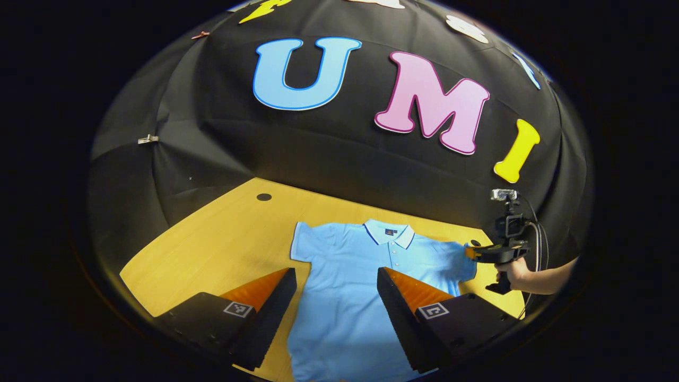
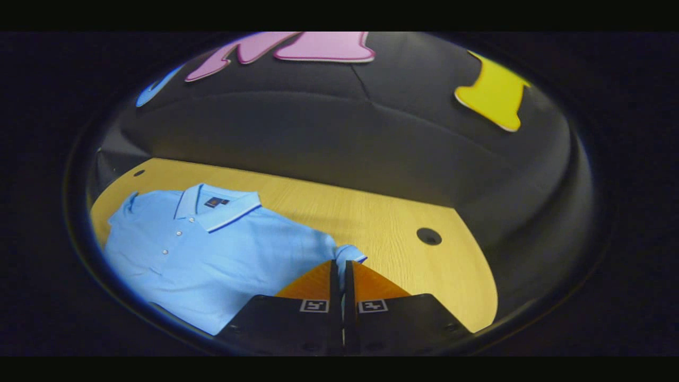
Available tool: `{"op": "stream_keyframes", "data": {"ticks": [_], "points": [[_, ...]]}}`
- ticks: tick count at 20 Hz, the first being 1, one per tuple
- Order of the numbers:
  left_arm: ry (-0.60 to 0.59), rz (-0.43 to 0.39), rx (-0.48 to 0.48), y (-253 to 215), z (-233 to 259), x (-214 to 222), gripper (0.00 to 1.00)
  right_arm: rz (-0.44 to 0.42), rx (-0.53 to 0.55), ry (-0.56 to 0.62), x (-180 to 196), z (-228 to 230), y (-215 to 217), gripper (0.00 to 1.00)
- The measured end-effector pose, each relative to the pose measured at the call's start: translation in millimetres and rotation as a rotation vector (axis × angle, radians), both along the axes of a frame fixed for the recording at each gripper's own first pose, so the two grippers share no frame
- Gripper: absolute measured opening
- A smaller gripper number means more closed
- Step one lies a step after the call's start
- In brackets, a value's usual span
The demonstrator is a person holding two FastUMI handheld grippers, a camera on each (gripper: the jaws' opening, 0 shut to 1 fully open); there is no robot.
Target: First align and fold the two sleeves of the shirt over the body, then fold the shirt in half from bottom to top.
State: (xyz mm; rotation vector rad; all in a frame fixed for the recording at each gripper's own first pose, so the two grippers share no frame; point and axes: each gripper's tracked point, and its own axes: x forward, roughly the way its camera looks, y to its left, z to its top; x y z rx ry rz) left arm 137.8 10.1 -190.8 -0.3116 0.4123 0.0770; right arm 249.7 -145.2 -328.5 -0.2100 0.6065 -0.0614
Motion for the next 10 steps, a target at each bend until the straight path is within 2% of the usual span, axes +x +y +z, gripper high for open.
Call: {"op": "stream_keyframes", "data": {"ticks": [4,5,6,7,10], "points": [[-0.015,0.042,-0.001,20.4,6.9,-7.6,0.97,0.091,-0.015,-0.051,10.5,33.5,61.9,0.05],[-0.015,0.046,0.007,25.9,8.2,-9.5,0.97,0.121,-0.024,-0.060,12.4,39.6,77.3,0.00],[-0.013,0.050,0.020,31.0,8.1,-12.3,0.97,0.149,-0.024,-0.058,13.2,42.5,97.3,0.05],[-0.014,0.049,0.029,35.8,9.4,-13.5,0.97,0.172,-0.015,-0.052,12.9,42.9,118.2,0.00],[-0.015,0.054,0.038,52.4,8.6,-11.2,0.97,0.231,0.016,-0.011,13.3,22.4,181.5,0.10]]}}
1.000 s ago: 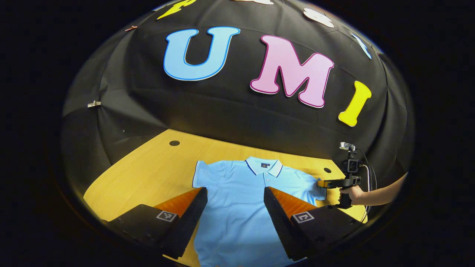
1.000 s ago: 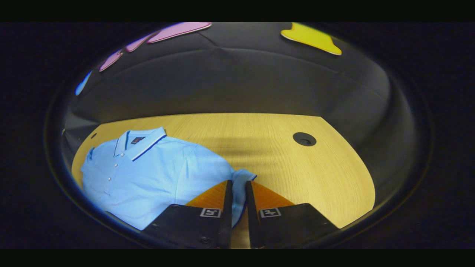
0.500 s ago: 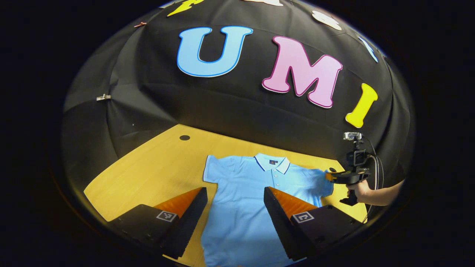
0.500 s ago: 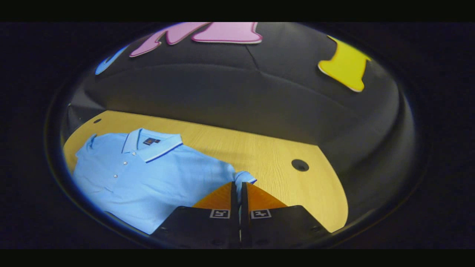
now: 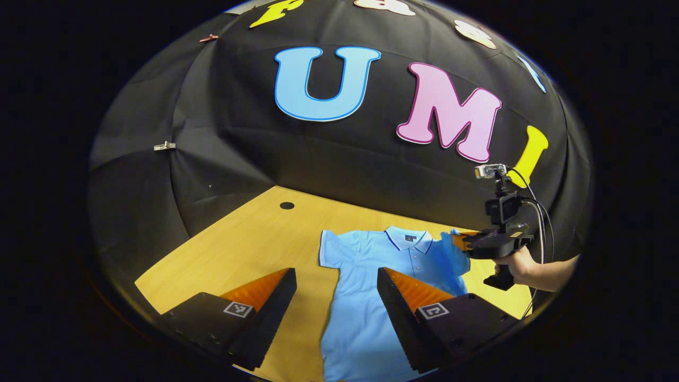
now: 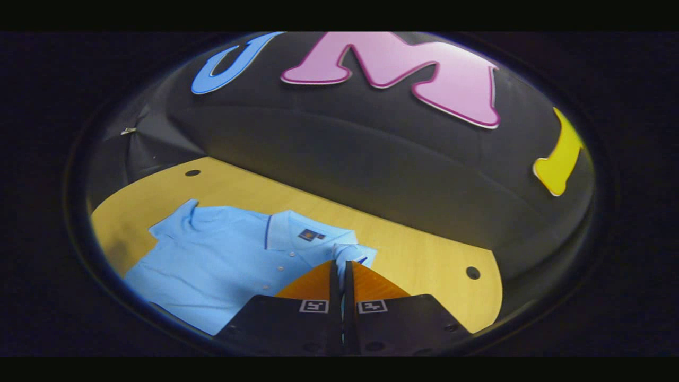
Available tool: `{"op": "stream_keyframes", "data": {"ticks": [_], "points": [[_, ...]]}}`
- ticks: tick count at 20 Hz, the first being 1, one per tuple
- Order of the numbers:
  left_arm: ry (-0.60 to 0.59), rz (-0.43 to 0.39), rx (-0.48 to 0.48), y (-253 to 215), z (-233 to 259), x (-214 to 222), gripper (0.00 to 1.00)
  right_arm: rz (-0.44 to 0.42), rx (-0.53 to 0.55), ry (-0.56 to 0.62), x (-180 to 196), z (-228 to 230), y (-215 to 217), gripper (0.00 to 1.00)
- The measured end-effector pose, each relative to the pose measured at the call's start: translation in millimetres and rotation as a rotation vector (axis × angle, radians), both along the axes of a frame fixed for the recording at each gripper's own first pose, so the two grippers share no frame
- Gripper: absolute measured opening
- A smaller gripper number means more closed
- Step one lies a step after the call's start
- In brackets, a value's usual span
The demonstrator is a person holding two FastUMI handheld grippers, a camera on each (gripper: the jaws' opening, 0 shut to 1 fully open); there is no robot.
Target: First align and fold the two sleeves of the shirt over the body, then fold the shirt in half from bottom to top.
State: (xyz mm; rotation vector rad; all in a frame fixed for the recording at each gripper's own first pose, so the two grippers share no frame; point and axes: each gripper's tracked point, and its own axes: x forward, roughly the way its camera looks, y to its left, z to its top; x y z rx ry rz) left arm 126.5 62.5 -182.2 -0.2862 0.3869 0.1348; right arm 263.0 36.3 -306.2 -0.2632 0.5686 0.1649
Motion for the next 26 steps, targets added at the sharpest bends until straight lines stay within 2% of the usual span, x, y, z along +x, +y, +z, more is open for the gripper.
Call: {"op": "stream_keyframes", "data": {"ticks": [1,2,3,4,8,9,12,14,16,20,23,26], "points": [[0.002,0.002,-0.008,4.0,-1.7,3.0,0.97,0.017,0.013,0.015,-2.1,-6.7,16.4,0.06],[0.006,-0.002,-0.019,5.3,-5.3,5.2,0.97,0.034,0.030,0.035,-5.1,-13.9,33.4,0.11],[0.004,-0.003,-0.025,8.8,-6.7,10.3,0.97,0.049,0.048,0.052,-8.7,-20.4,48.6,0.07],[0.002,-0.002,-0.028,13.3,-10.3,16.9,0.97,0.063,0.067,0.068,-11.6,-27.9,62.0,0.08],[0.050,0.009,-0.054,36.4,-44.8,68.0,0.97,0.130,0.143,0.112,-28.3,-45.3,102.0,0.19],[0.053,0.006,-0.057,40.1,-51.1,82.3,0.97,0.133,0.165,0.120,-33.3,-45.4,106.3,0.27],[0.067,-0.024,-0.039,45.8,-69.5,131.1,0.97,0.117,0.192,0.087,-40.2,-34.0,97.4,0.96],[0.081,-0.057,-0.001,46.6,-82.9,168.4,0.97,0.081,0.213,0.050,-46.2,-17.1,78.8,0.99],[0.102,-0.085,0.017,42.2,-99.5,206.4,0.97,0.038,0.226,0.010,-53.6,-2.9,55.6,0.98],[0.165,-0.109,-0.033,28.6,-137.4,263.6,0.97,-0.038,0.236,-0.035,-74.2,10.3,5.8,0.98],[0.209,-0.136,0.055,27.4,-160.3,285.3,0.97,-0.075,0.251,-0.041,-84.1,11.3,-23.8,0.98],[0.267,-0.136,0.090,23.9,-183.0,291.3,0.97,-0.118,0.276,-0.009,-93.0,6.2,-48.0,0.98]]}}
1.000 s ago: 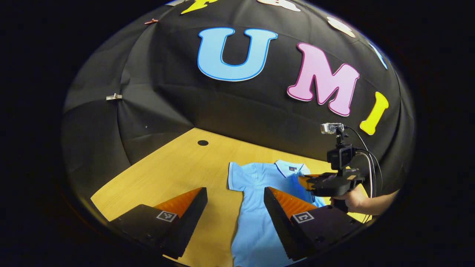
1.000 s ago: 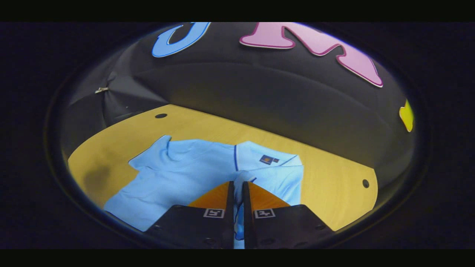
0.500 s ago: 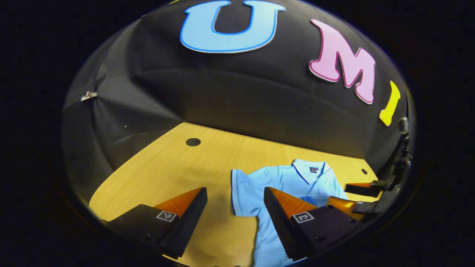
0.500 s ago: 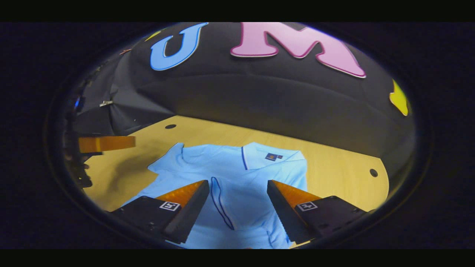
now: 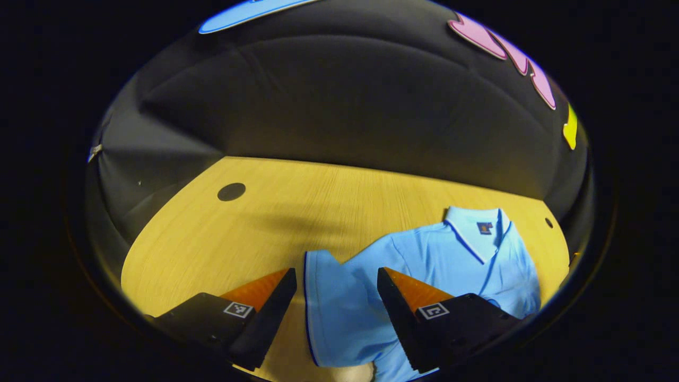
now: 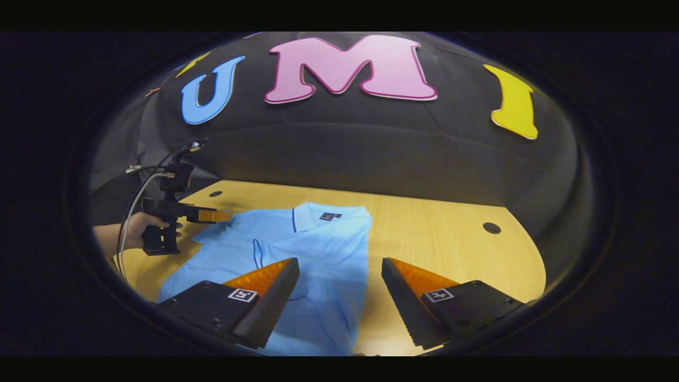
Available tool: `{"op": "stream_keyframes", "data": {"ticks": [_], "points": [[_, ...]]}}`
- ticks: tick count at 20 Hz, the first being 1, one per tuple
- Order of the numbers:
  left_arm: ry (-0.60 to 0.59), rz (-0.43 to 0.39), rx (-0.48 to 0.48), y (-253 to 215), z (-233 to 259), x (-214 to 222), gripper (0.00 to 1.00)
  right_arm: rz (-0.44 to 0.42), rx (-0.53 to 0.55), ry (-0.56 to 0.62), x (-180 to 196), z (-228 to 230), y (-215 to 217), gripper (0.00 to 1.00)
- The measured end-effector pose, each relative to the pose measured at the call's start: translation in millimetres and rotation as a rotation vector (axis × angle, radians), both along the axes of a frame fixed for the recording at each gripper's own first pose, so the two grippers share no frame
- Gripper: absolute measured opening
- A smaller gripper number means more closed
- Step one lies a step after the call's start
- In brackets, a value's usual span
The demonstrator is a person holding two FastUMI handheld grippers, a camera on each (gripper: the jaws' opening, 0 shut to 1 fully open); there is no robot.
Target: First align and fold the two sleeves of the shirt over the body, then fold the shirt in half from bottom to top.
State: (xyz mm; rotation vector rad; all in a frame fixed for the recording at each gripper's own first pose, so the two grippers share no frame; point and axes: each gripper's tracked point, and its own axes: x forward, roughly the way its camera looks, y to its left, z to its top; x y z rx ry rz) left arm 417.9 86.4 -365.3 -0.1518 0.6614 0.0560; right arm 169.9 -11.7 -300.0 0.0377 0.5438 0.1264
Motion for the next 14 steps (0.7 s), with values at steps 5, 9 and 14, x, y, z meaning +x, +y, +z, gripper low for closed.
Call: {"op": "stream_keyframes", "data": {"ticks": [5,9,14], "points": [[0.021,-0.027,0.036,-9.4,-5.4,-0.3,0.78,-0.042,0.007,0.004,-3.9,-3.9,-30.7,0.98],[-0.012,0.028,-0.009,-28.7,0.1,3.6,0.10,-0.041,0.011,0.015,-13.3,-11.1,-40.0,0.95],[-0.053,-0.001,0.029,-41.7,30.4,2.0,0.06,-0.044,0.003,0.028,-25.0,-19.4,-51.3,0.95]]}}
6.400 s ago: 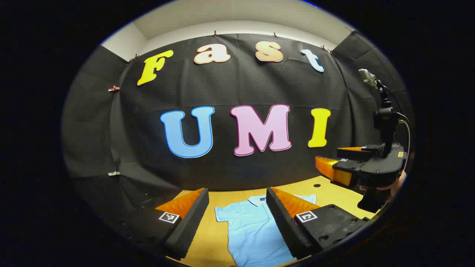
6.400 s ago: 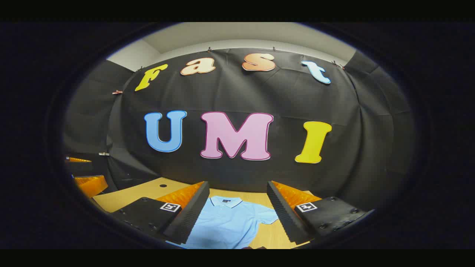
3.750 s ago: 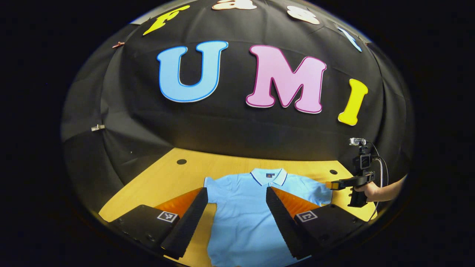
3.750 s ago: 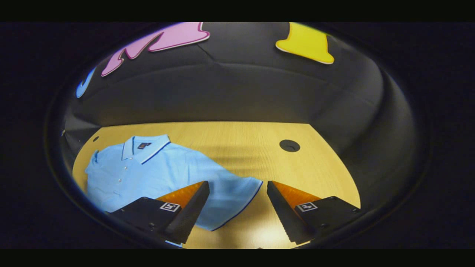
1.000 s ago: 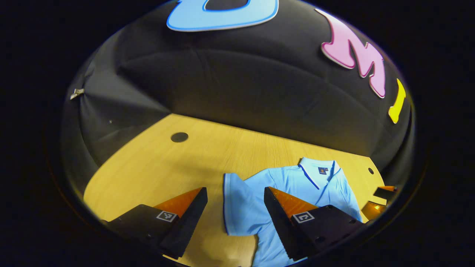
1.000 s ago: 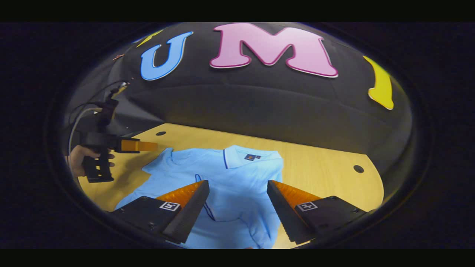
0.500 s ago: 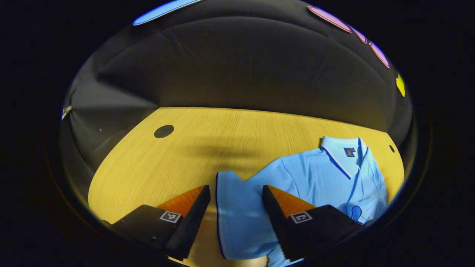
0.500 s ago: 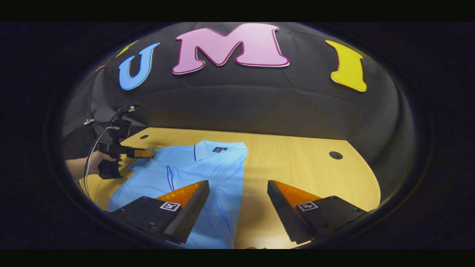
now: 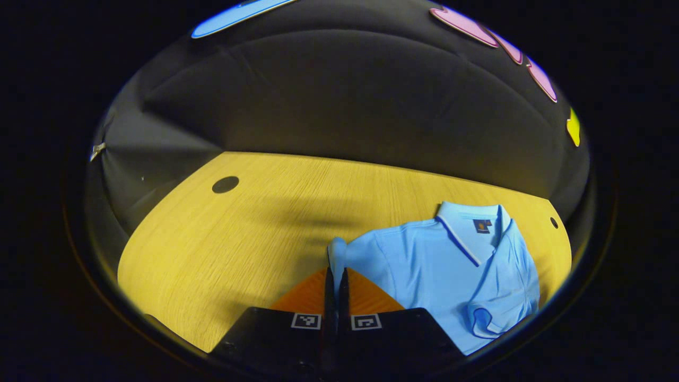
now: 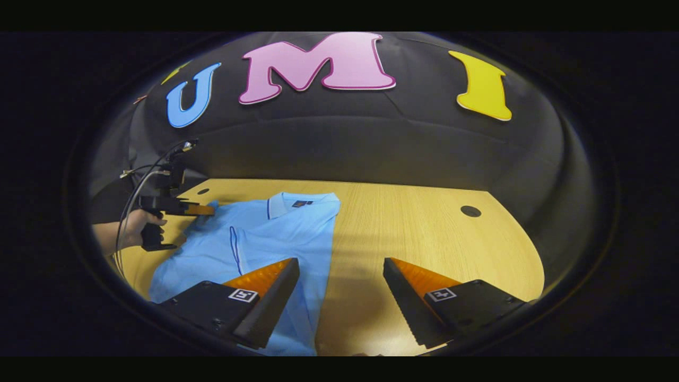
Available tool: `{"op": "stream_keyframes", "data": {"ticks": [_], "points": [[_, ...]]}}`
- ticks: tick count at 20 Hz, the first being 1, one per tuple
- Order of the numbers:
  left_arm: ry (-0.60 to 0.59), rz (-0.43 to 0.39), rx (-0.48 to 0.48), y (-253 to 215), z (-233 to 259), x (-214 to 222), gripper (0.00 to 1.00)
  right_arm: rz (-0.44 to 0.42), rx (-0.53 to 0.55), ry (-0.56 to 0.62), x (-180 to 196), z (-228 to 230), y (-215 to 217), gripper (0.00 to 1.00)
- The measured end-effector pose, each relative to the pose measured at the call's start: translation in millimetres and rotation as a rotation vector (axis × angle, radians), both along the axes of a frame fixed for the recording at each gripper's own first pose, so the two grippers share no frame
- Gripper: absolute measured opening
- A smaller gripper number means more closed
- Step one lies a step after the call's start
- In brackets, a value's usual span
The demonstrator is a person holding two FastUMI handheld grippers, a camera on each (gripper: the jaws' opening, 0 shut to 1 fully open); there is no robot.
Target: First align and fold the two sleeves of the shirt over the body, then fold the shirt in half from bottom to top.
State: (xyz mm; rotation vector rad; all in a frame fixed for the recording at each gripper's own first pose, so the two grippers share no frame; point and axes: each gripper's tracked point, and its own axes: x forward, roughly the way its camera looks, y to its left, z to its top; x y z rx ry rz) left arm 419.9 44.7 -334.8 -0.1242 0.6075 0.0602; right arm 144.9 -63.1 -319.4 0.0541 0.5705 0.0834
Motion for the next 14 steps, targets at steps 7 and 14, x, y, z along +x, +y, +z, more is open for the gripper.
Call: {"op": "stream_keyframes", "data": {"ticks": [7,14], "points": [[-0.116,-0.083,-0.072,-80.7,83.7,-15.6,0.06,-0.022,0.002,-0.006,-11.4,12.6,-9.2,0.95],[-0.082,-0.203,-0.318,-182.0,93.8,-61.6,0.24,-0.036,0.064,-0.015,-31.8,47.6,1.0,0.99]]}}
